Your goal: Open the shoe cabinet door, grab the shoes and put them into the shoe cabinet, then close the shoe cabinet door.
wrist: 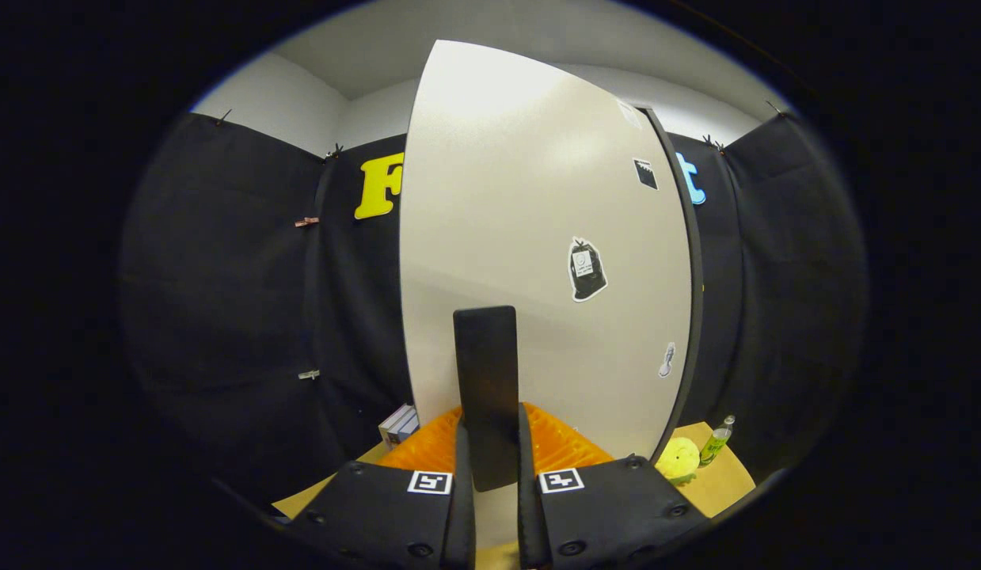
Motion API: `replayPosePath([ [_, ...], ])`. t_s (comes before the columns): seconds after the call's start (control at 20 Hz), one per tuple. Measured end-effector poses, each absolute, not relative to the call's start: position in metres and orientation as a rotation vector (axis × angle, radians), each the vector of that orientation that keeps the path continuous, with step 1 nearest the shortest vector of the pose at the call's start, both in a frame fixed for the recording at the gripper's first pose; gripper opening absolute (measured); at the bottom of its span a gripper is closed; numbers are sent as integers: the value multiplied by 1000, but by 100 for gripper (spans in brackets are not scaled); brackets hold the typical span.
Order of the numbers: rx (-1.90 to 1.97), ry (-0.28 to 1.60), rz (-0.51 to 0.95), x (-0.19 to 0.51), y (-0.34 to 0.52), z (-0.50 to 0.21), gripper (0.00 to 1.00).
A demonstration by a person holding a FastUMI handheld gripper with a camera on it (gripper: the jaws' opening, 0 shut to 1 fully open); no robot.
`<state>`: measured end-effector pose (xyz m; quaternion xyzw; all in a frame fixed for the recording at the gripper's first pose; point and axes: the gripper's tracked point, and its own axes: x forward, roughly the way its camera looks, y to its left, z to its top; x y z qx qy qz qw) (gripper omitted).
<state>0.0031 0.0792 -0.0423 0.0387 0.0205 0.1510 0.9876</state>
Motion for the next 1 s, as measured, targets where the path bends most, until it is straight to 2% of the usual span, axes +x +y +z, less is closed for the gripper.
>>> replayPosePath([
  [0.35, 49, 10, 260, -36, 10, -40, 24],
  [1.0, 20, 76, 99, -60, -104, -39, 24],
])
